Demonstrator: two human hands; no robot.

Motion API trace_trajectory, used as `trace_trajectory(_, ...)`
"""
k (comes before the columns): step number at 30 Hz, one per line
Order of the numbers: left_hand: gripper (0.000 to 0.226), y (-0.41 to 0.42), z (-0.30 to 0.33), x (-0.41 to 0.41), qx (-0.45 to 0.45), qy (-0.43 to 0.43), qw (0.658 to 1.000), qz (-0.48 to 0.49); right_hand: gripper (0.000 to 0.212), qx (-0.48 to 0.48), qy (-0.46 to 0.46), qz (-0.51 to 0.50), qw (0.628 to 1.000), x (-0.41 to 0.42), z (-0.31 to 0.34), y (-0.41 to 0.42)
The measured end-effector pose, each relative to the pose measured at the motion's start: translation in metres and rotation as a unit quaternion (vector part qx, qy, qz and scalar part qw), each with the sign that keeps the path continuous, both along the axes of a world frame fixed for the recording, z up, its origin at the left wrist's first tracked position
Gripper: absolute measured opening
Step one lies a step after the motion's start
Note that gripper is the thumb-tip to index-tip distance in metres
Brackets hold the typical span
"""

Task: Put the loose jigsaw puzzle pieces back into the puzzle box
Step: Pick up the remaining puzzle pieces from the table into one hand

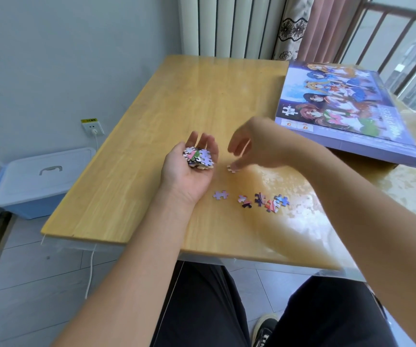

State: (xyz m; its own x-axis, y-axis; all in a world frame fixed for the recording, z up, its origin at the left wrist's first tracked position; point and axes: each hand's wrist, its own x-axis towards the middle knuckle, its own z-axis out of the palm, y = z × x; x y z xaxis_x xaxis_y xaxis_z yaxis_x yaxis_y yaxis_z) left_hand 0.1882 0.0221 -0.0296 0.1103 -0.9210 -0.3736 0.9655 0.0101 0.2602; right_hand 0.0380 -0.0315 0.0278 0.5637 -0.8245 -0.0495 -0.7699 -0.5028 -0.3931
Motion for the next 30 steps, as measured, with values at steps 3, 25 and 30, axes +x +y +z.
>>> trace_trajectory(3, 0.046, 0.0, 0.002, 0.001, -0.001, 0.022, 1.0, 0.0, 0.041, 0.024, 0.041, 0.002, 0.999, -0.002, -0.016, 0.003)
trace_trajectory(25, 0.039, 0.001, -0.001, 0.001, 0.005, -0.035, 0.999, -0.013, 0.02, 0.024, -0.151, 0.003, 0.988, 0.001, 0.003, 0.0)
trace_trajectory(30, 0.039, 0.003, 0.0, -0.001, 0.004, -0.053, 0.998, -0.028, 0.025, -0.004, -0.148, 0.055, 0.988, 0.03, 0.014, 0.013)
